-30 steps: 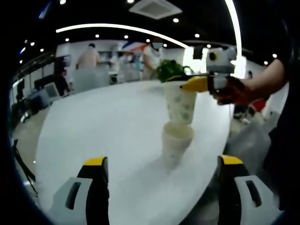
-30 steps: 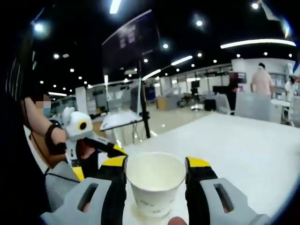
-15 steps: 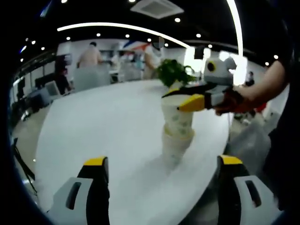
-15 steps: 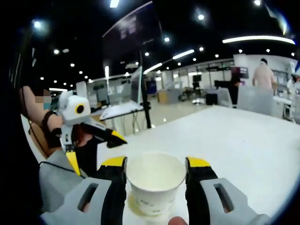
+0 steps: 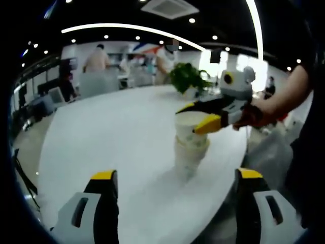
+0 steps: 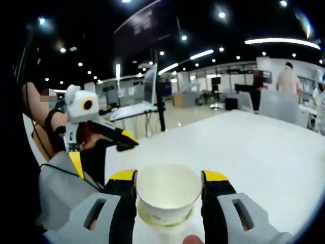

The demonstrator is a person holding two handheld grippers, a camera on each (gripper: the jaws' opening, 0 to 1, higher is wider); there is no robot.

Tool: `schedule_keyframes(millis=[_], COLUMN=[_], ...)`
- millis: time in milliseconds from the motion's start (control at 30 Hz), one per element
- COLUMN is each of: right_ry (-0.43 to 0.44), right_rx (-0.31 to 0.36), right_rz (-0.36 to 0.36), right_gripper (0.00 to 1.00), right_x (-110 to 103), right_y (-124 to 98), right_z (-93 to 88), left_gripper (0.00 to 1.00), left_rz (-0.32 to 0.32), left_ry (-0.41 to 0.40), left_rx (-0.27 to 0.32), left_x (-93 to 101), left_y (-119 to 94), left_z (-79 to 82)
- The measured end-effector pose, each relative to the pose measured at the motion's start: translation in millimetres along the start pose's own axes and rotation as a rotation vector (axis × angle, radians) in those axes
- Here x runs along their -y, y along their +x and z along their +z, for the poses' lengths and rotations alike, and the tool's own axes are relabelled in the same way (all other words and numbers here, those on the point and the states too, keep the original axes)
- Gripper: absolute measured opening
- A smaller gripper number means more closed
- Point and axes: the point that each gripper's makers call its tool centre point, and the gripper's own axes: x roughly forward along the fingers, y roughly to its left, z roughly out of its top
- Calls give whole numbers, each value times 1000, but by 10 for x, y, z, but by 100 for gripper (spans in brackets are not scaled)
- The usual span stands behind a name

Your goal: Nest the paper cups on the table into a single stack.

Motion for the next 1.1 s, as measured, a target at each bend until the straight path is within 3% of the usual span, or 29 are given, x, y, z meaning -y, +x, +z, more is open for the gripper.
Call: schedule_keyframes(millis=[333, 500, 1100], right_ry=[-38, -97, -117], right_rx=[-51, -110, -176], right_rz=[9, 14, 7], right_gripper=[48, 48, 56], right_x=[-23, -36, -31], right_y=[10, 30, 61], right_z=[-139, -264, -392], left_gripper=[95, 95, 95], left_rz=[2, 7, 27], left_ry=[-5, -5, -18], left_rx=[0, -2, 9], left_x=[-7, -16, -60], left_y=[11, 3, -56], left_z=[-9, -18, -23])
